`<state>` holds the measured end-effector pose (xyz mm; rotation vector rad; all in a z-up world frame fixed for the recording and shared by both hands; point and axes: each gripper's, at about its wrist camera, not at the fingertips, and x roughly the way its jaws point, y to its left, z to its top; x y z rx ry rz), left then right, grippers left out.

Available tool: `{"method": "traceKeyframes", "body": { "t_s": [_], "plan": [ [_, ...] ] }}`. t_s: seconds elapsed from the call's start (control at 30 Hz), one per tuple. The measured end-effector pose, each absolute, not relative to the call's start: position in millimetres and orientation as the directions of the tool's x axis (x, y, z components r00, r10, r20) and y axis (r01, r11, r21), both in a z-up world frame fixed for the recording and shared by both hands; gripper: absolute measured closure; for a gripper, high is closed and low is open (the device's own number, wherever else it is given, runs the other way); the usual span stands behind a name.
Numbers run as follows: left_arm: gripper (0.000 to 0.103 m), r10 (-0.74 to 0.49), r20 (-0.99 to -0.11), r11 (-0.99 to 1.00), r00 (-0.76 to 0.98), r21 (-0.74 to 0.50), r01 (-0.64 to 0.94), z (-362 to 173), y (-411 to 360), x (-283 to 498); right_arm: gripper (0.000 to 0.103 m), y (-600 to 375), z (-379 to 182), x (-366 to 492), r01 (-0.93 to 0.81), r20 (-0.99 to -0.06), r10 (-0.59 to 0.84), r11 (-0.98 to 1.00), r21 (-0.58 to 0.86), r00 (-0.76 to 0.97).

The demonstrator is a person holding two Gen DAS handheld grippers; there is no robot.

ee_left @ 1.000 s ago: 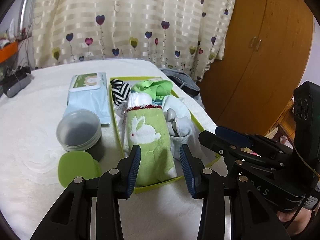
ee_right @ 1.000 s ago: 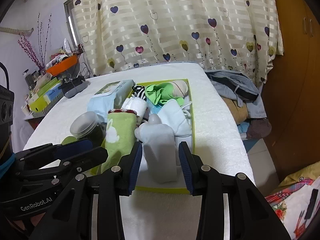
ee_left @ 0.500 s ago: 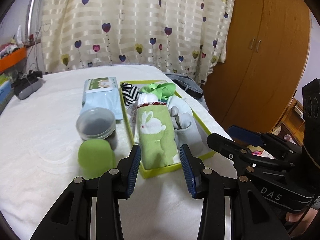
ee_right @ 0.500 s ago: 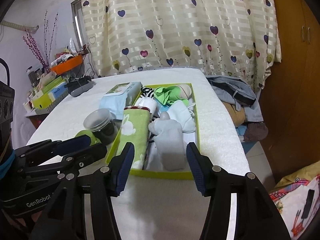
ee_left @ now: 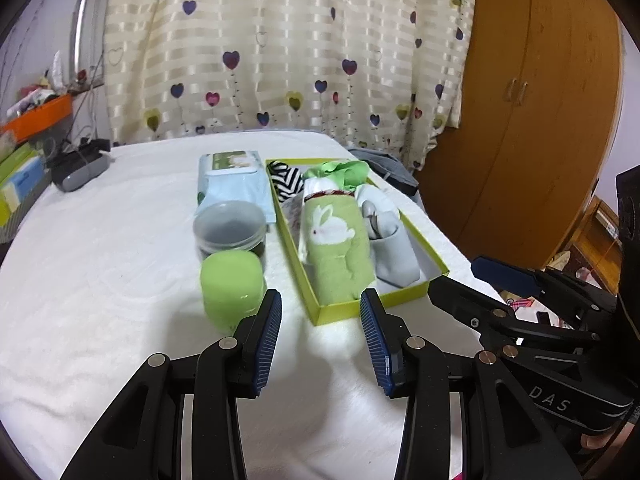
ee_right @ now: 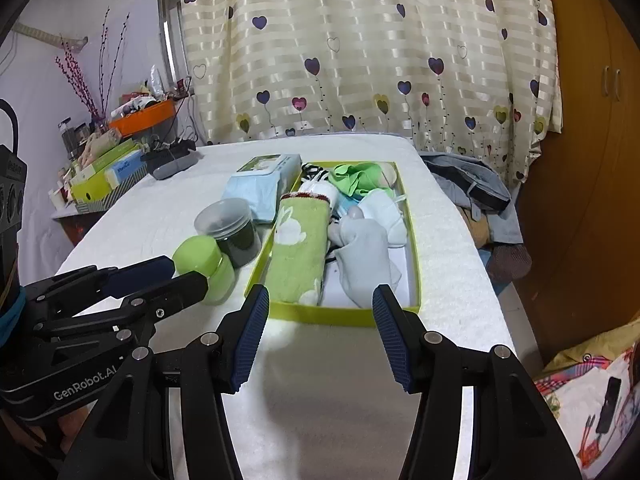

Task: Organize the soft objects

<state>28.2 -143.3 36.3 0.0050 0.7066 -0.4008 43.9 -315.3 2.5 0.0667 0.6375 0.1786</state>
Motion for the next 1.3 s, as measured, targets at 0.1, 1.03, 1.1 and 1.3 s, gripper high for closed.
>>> {"method": "traceKeyframes", "body": {
  "t_s": [0.1,1.03,1.1,1.3],
  "plan": [
    [0.063,-0.339,-0.635,0.93,0.694,-0.113,0.351,34.8,-141.6,26.1,0.048,-312.5,0.8,41.6,-0.147,-0.591,0.185,0.983,0.113,0.785],
    [0.063,-0.317,-0.655,0.939,0.686,-0.113,0.325,21.5,-134.4,28.1,0.048,-300.0,-10.4,41.2,-0.184,-0.615,0.209,0.977,0.104,0.76],
    [0.063,-0.32,-0.655,0.938,0.685,-0.117,0.326,21.5,-134.5,28.0,0.048,-299.4,-11.5,42.0,-0.187,-0.616,0.211,0.977,0.105,0.759],
    [0.063,-0.323,-0.656,0.937,0.682,-0.12,0.328,20.8,-135.4,28.8,0.048,-298.8,-12.2,42.8,-0.187,-0.618,0.212,0.977,0.105,0.757]
  ]
}}
